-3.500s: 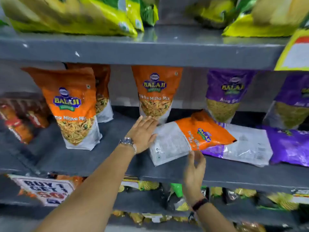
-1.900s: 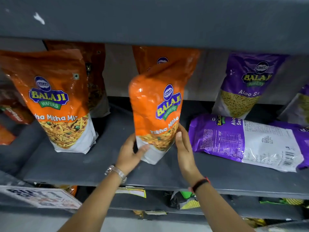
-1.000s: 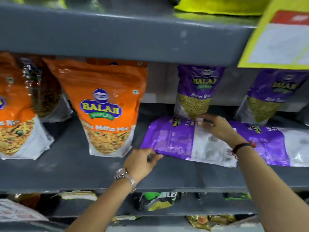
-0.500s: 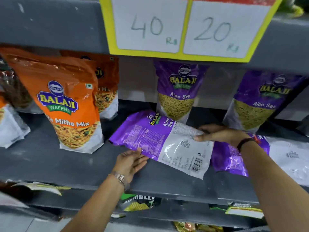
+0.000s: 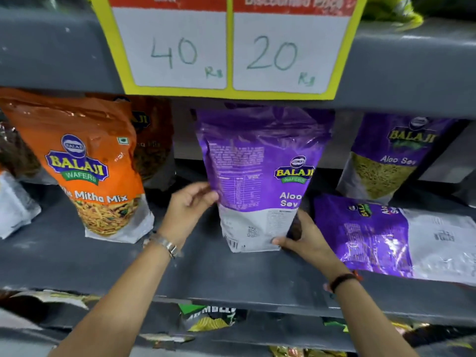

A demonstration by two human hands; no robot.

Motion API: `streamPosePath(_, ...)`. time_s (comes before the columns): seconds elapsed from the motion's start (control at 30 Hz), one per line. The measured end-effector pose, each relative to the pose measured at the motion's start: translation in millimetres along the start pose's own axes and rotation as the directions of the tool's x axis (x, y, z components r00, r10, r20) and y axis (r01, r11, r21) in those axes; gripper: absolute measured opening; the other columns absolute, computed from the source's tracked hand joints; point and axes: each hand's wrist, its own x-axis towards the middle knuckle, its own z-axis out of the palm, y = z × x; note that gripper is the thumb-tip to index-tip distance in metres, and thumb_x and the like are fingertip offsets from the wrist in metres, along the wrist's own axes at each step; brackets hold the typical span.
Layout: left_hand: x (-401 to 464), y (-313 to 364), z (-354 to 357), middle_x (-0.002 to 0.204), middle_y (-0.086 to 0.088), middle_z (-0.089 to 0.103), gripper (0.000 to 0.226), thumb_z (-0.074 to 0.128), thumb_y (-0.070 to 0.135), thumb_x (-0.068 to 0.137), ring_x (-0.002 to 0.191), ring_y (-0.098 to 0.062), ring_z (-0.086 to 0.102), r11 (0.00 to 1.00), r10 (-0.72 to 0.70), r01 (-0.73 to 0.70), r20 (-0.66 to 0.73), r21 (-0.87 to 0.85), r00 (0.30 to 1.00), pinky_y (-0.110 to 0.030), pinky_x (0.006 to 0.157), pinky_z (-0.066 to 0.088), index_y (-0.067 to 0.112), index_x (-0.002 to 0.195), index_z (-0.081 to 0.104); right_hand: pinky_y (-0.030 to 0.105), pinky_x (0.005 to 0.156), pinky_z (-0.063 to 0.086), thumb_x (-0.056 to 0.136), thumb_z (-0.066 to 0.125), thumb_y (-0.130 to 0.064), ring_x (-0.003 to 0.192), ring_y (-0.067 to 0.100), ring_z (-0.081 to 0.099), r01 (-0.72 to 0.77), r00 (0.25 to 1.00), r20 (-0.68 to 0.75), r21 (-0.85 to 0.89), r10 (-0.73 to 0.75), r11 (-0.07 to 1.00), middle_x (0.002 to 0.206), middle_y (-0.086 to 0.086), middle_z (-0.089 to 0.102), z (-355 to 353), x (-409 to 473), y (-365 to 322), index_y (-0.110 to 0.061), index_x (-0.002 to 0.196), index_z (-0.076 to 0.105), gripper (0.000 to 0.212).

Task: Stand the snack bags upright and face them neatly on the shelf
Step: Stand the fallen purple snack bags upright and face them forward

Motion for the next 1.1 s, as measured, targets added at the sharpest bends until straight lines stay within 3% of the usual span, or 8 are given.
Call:
streamPosePath(0.17, -12, -50, 17, 0.121, 0.006, 0.058, 0.077, 0.081, 0.029, 0.051, 0.112, -0.007, 0.053, 0.962, -0.234, 0.19, 0.232, 0.194, 0.944, -0.024, 0.097, 0.042, 0.028, 0.118, 0.043, 0.017, 0.094, 0.045, 0.067, 0.076, -0.006, 0.111, 0.005, 0.056, 0.008, 0.996, 0.093, 0.019, -0.009, 1.0, 0.117, -0.007, 0.059, 0, 2, 2, -0.033, 0.117, 0.038, 0.068)
streamPosePath(0.33, 0, -59, 19, 0.117, 0.01, 0.057, 0.071, 0.078, 0.008, 0.062, 0.111, -0.006, 0.053, 0.958, -0.22, 0.175, 0.189, 0.229, 0.957, -0.019, 0.094, 0.044, 0.027, 0.119, 0.041, 0.026, 0.094, 0.046, 0.069, 0.074, -0.004, 0.109, 0.01, 0.057, 0.01, 1.0, -0.004, 0.127, -0.009, 0.992, 0.118, -0.001, 0.058, 19, -19, -6, -0.031, 0.114, 0.04, 0.063)
streamPosePath(0.47, -3, -56, 17, 0.138, -0.016, 0.044, 0.066, 0.061, -0.006, 0.076, 0.128, -0.024, 0.04, 0.978, -0.147, 0.138, 0.046, 0.155, 0.988, -0.039, 0.11, 0.032, 0.008, 0.132, 0.031, 0.011, 0.084, 0.045, 0.069, 0.065, -0.056, 0.104, 0.0, 0.057, 0.036, 0.984, -0.178, 0.195, -0.001, 0.98, 0.112, -0.005, 0.06, 33, -52, -9, -0.032, 0.101, 0.052, 0.042)
streamPosePath(0.57, -28, -55, 25, 0.14, -0.007, 0.042, 0.049, 0.056, 0.023, 0.085, 0.13, -0.014, 0.038, 0.994, -0.104, 0.105, -0.033, 0.044, 0.994, -0.011, 0.101, 0.035, 0.017, 0.129, 0.036, 0.02, 0.102, 0.034, 0.061, 0.036, -0.085, 0.118, 0.001, 0.046, 0.014, 0.978, -0.202, 0.276, 0.044, 0.961, 0.126, -0.006, 0.052, 28, -43, -15, -0.036, 0.109, 0.049, 0.07)
streamPosePath(0.67, -55, -49, 44, 0.137, 0.011, 0.038, 0.088, 0.062, 0.065, 0.061, 0.122, 0.005, 0.04, 0.994, -0.104, 0.105, 0.067, -0.016, 0.992, -0.007, 0.096, 0.037, 0.026, 0.131, 0.027, 0.033, 0.116, 0.017, 0.075, 0.022, -0.064, 0.136, 0.006, 0.025, -0.023, 0.992, -0.107, 0.339, 0.063, 0.94, 0.147, -0.009, 0.029, 27, -20, -30, -0.036, 0.129, 0.028, 0.061)
streamPosePath(0.9, -36, -53, 31, 0.14, -0.008, 0.04, 0.076, 0.068, 0.022, 0.068, 0.129, -0.023, 0.039, 0.985, -0.094, 0.086, 0.044, 0.152, 0.995, -0.037, 0.111, 0.031, 0.01, 0.133, 0.03, 0.018, 0.105, 0.034, 0.07, 0.033, -0.078, 0.12, -0.01, 0.041, 0.023, 0.995, -0.101, 0.335, 0.012, 0.942, 0.131, -0.02, 0.046, 54, -41, -18, -0.041, 0.117, 0.044, 0.061)
streamPosePath(1.0, -32, -58, 11, 0.143, -0.003, 0.033, 0.071, 0.067, 0.008, 0.075, 0.133, -0.02, 0.033, 0.984, -0.084, 0.089, -0.039, 0.153, 0.996, -0.043, 0.114, 0.024, 0.013, 0.134, 0.028, 0.026, 0.1, 0.037, 0.085, 0.055, -0.031, 0.121, 0.001, 0.044, 0.019, 0.972, -0.23, 0.255, 0.042, 0.967, 0.129, -0.011, 0.045, 42, -48, -7, -0.039, 0.116, 0.04, 0.035)
streamPosePath(1.1, -34, -61, 17, 0.135, 0.0, 0.043, 0.072, 0.073, 0.011, 0.068, 0.129, -0.019, 0.039, 0.978, -0.091, 0.095, -0.027, 0.184, 0.995, -0.024, 0.107, 0.031, 0.022, 0.127, 0.034, 0.023, 0.106, 0.023, 0.077, 0.067, -0.006, 0.13, 0.004, 0.023, 0.01, 0.99, -0.144, 0.082, 0.002, 0.997, 0.141, -0.012, 0.022, 24, -27, -5, -0.023, 0.14, 0.014, 0.083)
